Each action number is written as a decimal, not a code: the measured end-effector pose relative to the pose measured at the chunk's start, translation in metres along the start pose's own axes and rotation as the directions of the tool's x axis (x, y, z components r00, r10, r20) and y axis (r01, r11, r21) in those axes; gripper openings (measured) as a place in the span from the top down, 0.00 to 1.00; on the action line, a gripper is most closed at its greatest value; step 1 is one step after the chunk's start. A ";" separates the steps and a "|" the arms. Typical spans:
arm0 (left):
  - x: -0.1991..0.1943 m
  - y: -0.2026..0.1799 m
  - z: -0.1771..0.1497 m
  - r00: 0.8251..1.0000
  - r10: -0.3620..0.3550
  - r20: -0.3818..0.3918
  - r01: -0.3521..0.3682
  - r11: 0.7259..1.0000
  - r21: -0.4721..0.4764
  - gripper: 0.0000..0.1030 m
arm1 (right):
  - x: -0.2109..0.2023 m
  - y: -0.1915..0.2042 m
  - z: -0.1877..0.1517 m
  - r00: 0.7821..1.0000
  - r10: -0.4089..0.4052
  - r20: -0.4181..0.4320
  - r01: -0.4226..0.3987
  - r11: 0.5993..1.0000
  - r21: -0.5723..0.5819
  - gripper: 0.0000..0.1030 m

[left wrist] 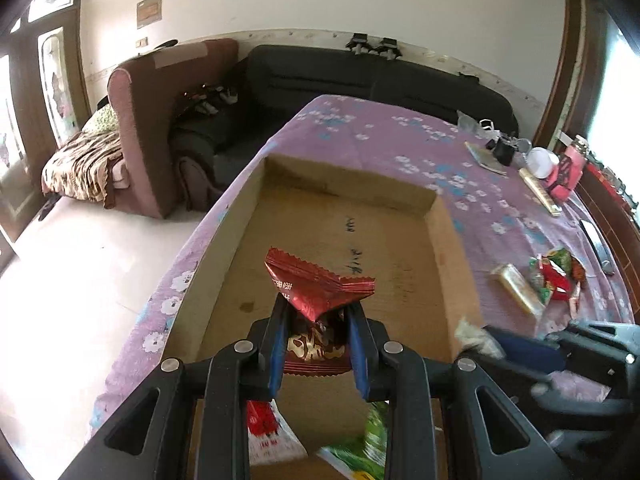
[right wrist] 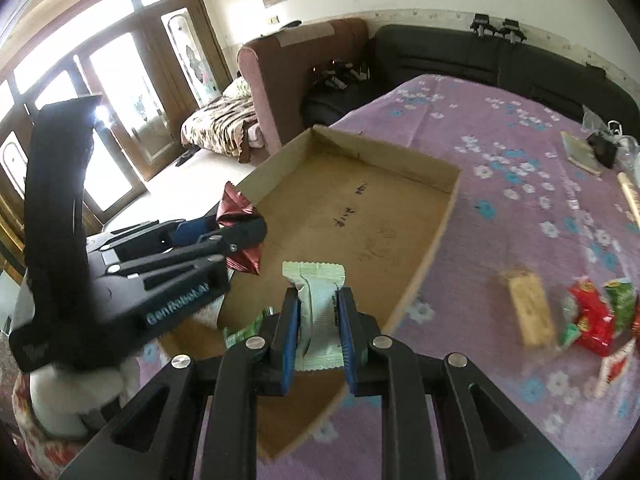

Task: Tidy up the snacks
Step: 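Drop the red foil candy into the box with the left gripper while the right drops the white pastry, then grasp the clear pastry bar with the left gripper while the right grasps a red packet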

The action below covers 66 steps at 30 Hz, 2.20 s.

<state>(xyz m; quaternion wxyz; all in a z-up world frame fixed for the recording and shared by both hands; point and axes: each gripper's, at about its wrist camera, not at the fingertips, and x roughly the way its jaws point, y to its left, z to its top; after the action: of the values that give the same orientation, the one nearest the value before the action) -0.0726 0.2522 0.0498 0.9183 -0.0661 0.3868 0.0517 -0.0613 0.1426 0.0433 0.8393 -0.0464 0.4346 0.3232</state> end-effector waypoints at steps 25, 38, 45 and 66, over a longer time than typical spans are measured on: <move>-0.069 -0.032 -0.007 0.973 0.161 0.164 -0.177 0.981 0.085 0.39 | -0.044 -0.020 -0.022 0.994 -0.048 0.095 0.045 0.999 0.030 0.75; -0.112 -0.091 -0.009 0.980 0.015 0.196 -0.039 0.992 0.117 0.14 | -0.135 -0.158 -0.097 0.963 -0.237 0.131 0.189 0.934 0.303 0.74; -0.087 -0.119 -0.008 0.986 -0.140 0.089 0.133 0.988 0.085 0.14 | -0.152 -0.204 -0.116 0.952 -0.276 0.135 0.203 0.895 0.397 0.74; -0.008 -0.171 -0.019 0.965 -0.236 -0.117 0.253 0.954 0.159 0.14 | -0.028 -0.206 -0.023 0.963 -0.271 -0.003 0.270 0.959 0.083 0.62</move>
<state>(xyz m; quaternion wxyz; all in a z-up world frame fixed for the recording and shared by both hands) -0.0668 0.0805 0.0566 0.9001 -0.0364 0.4227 -0.0994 0.0310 -0.0421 0.0082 0.8787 -0.0695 0.4334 0.1875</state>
